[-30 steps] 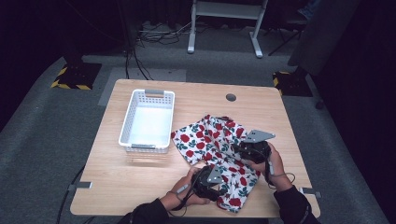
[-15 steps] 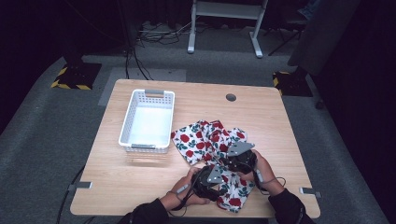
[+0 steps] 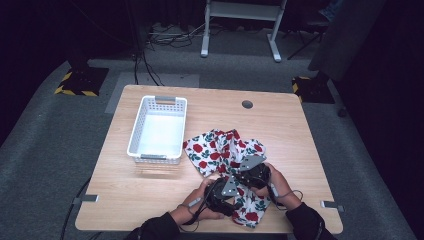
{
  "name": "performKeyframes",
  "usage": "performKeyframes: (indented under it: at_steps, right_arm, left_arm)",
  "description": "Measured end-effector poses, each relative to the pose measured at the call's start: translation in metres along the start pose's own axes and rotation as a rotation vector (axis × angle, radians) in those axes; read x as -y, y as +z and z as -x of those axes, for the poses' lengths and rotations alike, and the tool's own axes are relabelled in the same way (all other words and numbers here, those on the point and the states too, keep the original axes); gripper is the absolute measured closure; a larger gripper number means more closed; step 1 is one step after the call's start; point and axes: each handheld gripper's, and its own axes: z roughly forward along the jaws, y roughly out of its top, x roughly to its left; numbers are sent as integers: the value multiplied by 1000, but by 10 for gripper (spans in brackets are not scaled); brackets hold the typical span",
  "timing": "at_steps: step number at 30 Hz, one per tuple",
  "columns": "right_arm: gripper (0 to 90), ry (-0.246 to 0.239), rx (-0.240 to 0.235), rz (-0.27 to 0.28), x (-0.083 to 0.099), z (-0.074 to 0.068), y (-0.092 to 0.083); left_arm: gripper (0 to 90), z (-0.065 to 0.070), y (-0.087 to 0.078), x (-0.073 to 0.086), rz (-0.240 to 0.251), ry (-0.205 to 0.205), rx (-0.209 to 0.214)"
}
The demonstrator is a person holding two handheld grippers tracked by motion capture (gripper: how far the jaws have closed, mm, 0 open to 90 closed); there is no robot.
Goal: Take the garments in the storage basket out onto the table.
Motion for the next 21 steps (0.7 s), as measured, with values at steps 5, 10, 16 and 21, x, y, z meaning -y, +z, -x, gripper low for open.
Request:
performKeyframes:
  at_steps: [5,10,16,21]
  right_arm:
    - [677,-8,-16,12,-2,-2,-5]
    - [570,9,-35,43,-2,-4,-16]
    - [497,-13,-58,77,-4,-10,-33]
    - [458,2,-64,97,-1,-12,-45]
  left_arm:
    - [395,-10,-24,-2,39,3,-51]
    - [403,-29,-42,2,66,-36,-146]
    - [426,-43,-36,8,53,-74,-208]
    - [443,-48,-31,12,21,-80,-229]
